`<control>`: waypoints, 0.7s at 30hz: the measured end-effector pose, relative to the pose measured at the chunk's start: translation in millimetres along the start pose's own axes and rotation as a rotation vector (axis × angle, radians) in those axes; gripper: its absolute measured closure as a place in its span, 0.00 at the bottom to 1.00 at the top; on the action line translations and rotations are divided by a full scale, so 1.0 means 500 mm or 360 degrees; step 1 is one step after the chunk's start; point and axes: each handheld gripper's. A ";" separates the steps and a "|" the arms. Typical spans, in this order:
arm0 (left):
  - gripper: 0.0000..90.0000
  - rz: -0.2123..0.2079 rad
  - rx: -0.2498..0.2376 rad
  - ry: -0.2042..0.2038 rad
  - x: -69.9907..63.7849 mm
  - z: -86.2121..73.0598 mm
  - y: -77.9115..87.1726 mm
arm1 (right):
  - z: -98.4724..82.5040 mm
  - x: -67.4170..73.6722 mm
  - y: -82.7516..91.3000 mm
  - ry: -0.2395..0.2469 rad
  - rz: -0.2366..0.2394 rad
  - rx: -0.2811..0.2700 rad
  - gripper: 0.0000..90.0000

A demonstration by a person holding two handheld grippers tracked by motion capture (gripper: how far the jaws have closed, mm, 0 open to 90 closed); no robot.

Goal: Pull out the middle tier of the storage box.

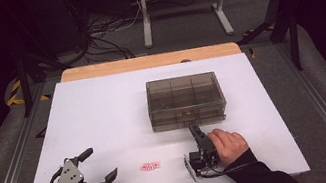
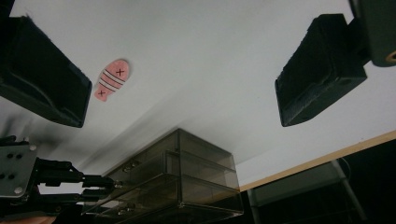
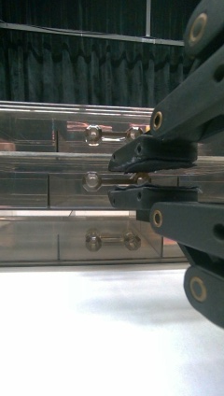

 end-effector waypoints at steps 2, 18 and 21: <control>0.05 0.0000 0.0000 0.0001 0.000 0.000 0.000 | 0.000 0.001 0.003 -0.0002 0.0002 -0.0005 0.91; 0.05 -0.0003 0.0003 0.0004 0.000 0.000 0.000 | -0.002 0.005 0.009 -0.0089 0.0016 -0.0043 0.84; 0.05 -0.0002 0.0002 0.0006 0.000 0.000 0.001 | -0.006 0.002 0.013 -0.0148 0.0043 -0.0046 0.79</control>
Point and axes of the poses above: each handheld gripper's, and its own axes: y roughly backward along the jaws, z roughly out of its top, x roughly to its left, and after that the axes turned 5 degrees about -x, right-handed
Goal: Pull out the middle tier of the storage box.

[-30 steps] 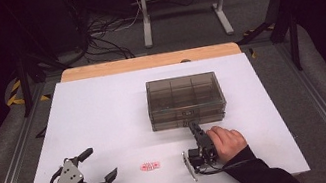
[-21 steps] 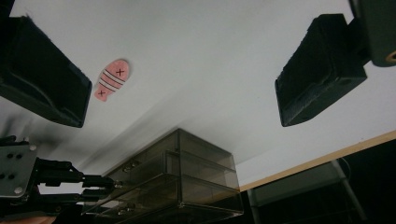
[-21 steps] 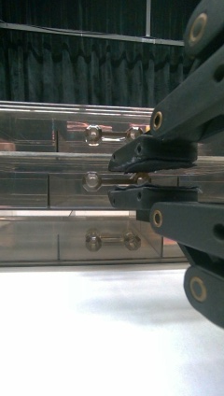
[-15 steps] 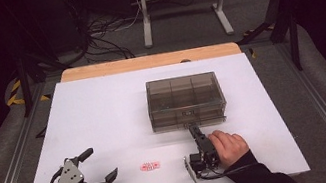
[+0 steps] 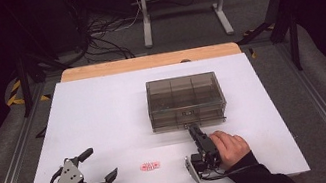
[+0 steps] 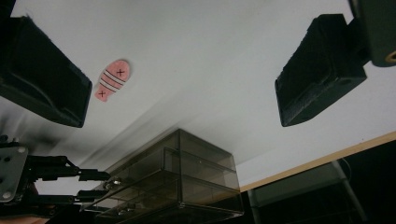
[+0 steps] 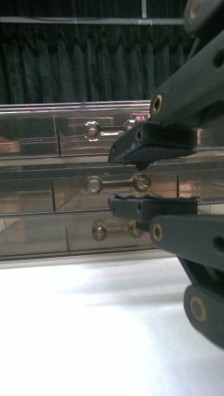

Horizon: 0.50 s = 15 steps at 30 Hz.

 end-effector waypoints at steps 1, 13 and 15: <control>0.05 0.0000 0.0001 -0.0001 0.000 0.000 0.000 | -0.002 -0.002 0.001 -0.0014 -0.0003 -0.0012 0.78; 0.05 0.0001 0.0000 -0.0006 0.001 0.000 0.000 | -0.029 -0.021 0.026 -0.0211 0.0049 -0.0089 0.71; 0.05 0.0001 0.0000 -0.0006 0.001 0.000 0.000 | -0.032 -0.023 0.030 -0.0229 0.0053 -0.0098 0.69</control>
Point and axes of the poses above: each handheld gripper's, and its own axes: y roughly backward along the jaws, z roughly out of its top, x roughly to its left, and after that the axes turned 5 degrees about -x, right-handed
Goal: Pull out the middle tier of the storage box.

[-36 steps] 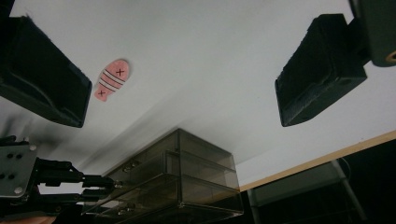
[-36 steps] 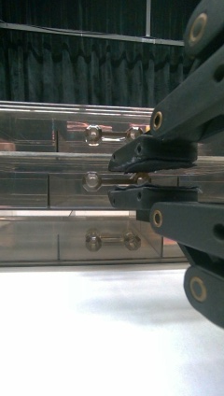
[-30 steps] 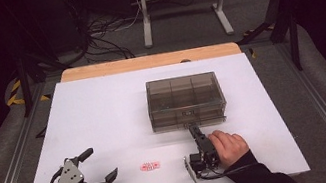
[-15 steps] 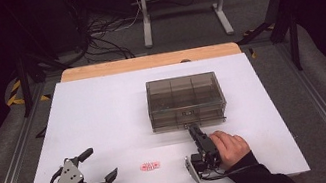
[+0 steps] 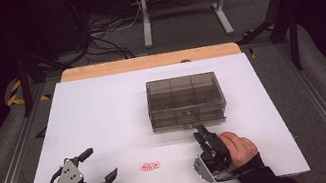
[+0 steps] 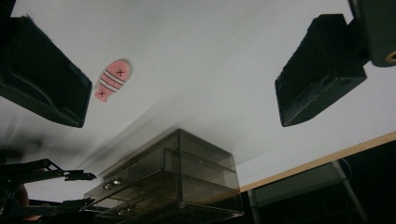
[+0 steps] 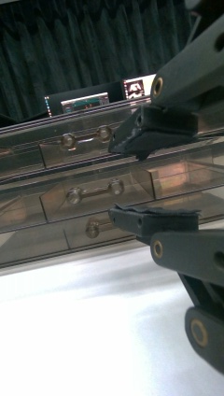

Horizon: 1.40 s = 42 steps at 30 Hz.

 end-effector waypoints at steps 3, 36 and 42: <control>0.05 -0.0002 -0.0001 0.0005 0.000 0.000 0.000 | -0.004 -0.002 0.003 -0.0019 0.0014 0.0004 0.67; 0.02 -0.0042 -0.0050 -0.0017 0.027 -0.014 -0.020 | -0.088 -0.090 0.083 -0.1057 0.0466 -0.0176 0.46; 0.02 -0.0037 -0.0047 0.0002 0.034 -0.016 -0.023 | -0.109 -0.103 0.081 -0.1294 0.0649 -0.0264 0.39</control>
Point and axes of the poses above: each handheld gripper's, and its own axes: y roughly backward along the jaws, z roughly out of its top, x roughly to its left, and after that the axes turned 5 degrees about -x, right-handed
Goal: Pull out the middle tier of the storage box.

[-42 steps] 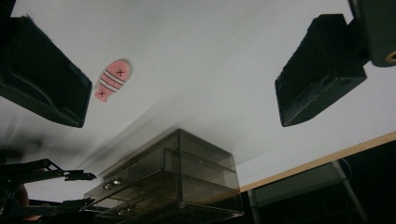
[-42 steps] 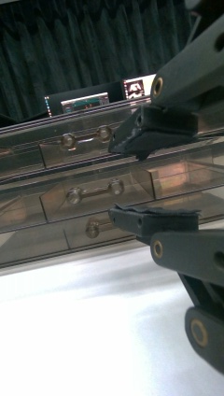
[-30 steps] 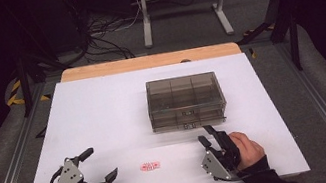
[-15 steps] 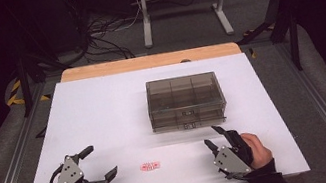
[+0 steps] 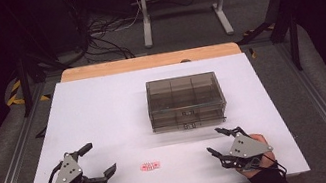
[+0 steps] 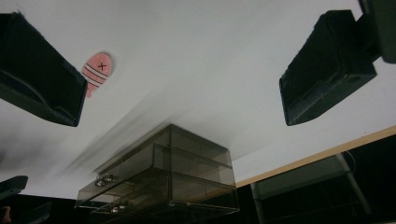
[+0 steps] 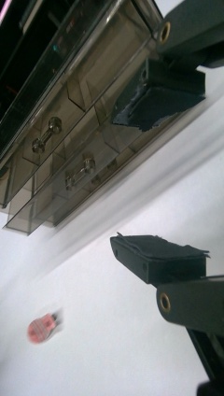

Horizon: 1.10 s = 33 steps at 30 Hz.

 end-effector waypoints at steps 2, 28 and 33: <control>0.02 -0.0001 0.0001 0.0000 0.000 0.000 0.000 | 0.000 -0.003 0.001 -0.0030 0.0020 -0.0009 0.39; 0.02 -0.0011 0.0001 -0.0002 -0.002 0.000 -0.002 | -0.024 -0.058 -0.021 -0.0494 0.0488 -0.0078 0.08; 0.03 -0.0009 0.0001 -0.0005 -0.003 0.000 -0.002 | -0.023 -0.055 -0.028 -0.0471 0.0501 -0.0055 0.03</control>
Point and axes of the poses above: each handheld gripper's, and its own axes: y roughly backward along the jaws, z roughly out of its top, x roughly to its left, and after that the axes turned 5 degrees about -x, right-handed
